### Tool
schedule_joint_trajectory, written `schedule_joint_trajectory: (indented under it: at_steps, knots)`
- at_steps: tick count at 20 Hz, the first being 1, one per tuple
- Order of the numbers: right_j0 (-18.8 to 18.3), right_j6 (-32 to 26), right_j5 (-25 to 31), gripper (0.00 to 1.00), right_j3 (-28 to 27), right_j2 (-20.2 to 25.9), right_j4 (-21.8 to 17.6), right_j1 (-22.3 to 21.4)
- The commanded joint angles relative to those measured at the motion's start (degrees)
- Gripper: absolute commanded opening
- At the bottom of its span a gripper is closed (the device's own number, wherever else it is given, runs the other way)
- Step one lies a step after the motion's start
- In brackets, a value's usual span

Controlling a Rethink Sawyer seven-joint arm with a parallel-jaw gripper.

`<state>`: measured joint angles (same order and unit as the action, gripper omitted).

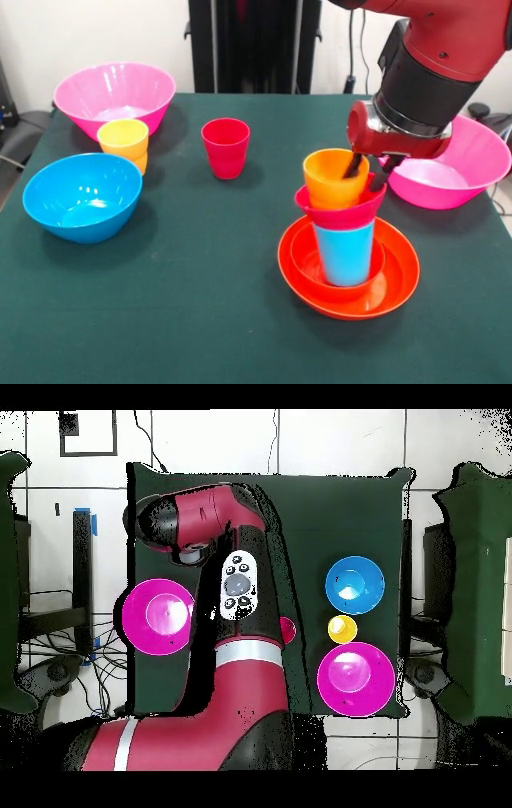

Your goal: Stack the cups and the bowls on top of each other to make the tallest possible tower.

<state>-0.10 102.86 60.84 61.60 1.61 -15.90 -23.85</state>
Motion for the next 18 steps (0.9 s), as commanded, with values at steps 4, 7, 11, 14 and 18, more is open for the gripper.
schedule_joint_trajectory:
  at_steps: [4, 7, 11, 14, 18]
  knots:
    - [-0.23, 3.57, -4.06, 1.00, 0.47, 2.64, 0.14, -0.06]
    - [-0.46, 1.94, -2.56, 1.00, -0.13, 3.01, 0.12, 0.27]
    - [-0.67, 1.05, -0.86, 1.00, -0.90, 3.02, 0.11, 0.42]
    - [-0.87, 0.18, 0.62, 1.00, -2.71, 3.06, -0.16, 1.13]
    - [-0.88, -0.15, 0.38, 1.00, -4.56, 2.92, -0.73, 1.81]
